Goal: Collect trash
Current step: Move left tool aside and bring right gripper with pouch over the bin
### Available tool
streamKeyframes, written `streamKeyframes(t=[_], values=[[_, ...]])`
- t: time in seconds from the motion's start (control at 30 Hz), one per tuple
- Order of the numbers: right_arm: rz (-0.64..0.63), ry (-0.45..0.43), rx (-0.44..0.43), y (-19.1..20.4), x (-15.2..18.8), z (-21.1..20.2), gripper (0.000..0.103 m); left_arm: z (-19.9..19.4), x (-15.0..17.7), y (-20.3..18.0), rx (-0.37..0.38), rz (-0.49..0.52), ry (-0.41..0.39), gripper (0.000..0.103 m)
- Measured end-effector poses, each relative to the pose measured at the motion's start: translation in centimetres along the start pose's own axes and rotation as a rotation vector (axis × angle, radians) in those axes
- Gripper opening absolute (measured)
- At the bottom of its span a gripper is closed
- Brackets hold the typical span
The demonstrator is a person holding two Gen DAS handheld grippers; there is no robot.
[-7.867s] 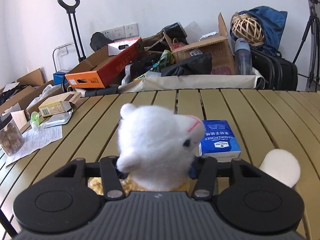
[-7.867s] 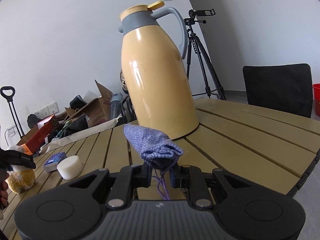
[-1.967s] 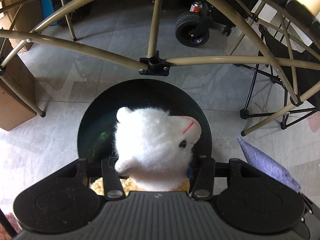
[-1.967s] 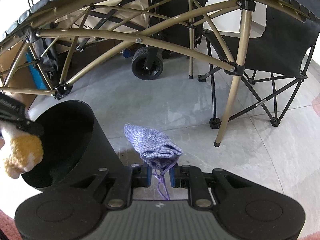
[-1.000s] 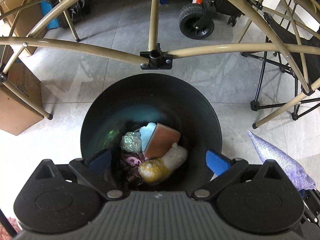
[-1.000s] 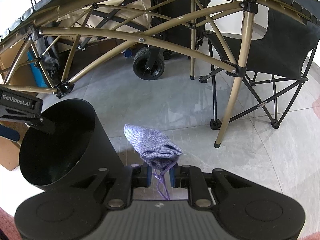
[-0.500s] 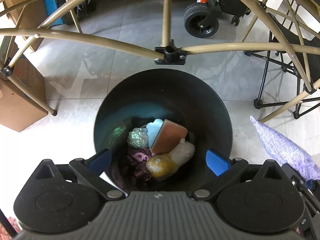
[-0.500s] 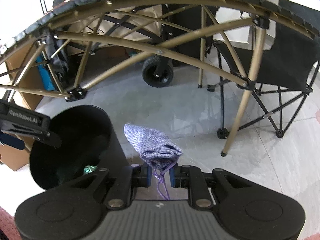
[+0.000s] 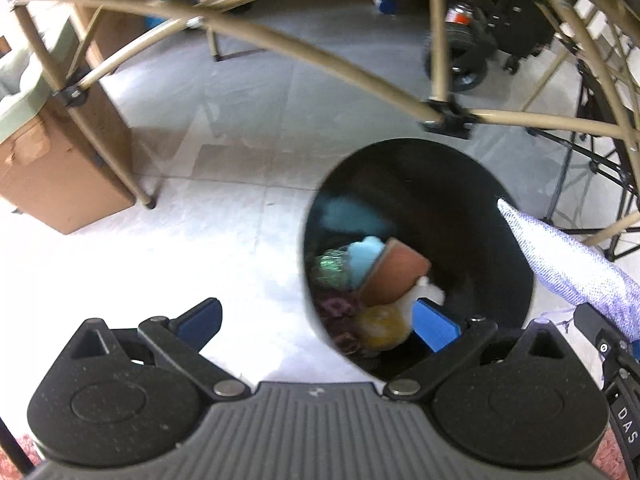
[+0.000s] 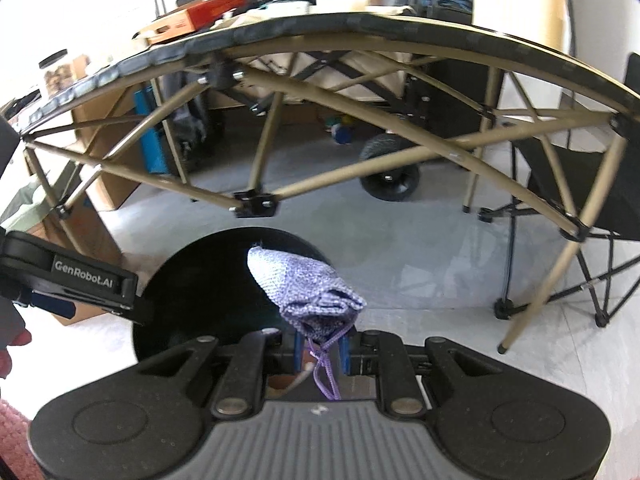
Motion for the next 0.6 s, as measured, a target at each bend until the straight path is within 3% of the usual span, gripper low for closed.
streamKeyframes(t=[0.33,0.6], values=[[-0.023,0.08,-0.039,4.3,0.3,2.6,0.017,-0.1,0.7,5.3,-0.024,-0.069,0.003,0.103],[0.004,0.177,-0.044,6.1,0.9,4.8,0.017,-0.3,1.2,6.4,-0.017,-0.058,-0.005,0.103]])
Point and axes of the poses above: each gripper's, at about its wrist camera, not at the fingertips, and z roughly the way its jaws point, y to its left, x to its underside, the point moved 4 cm from there along z, roughly the way its jaws point, and after that the axes turned 15 degrees about -y, right-handed, at the moved point
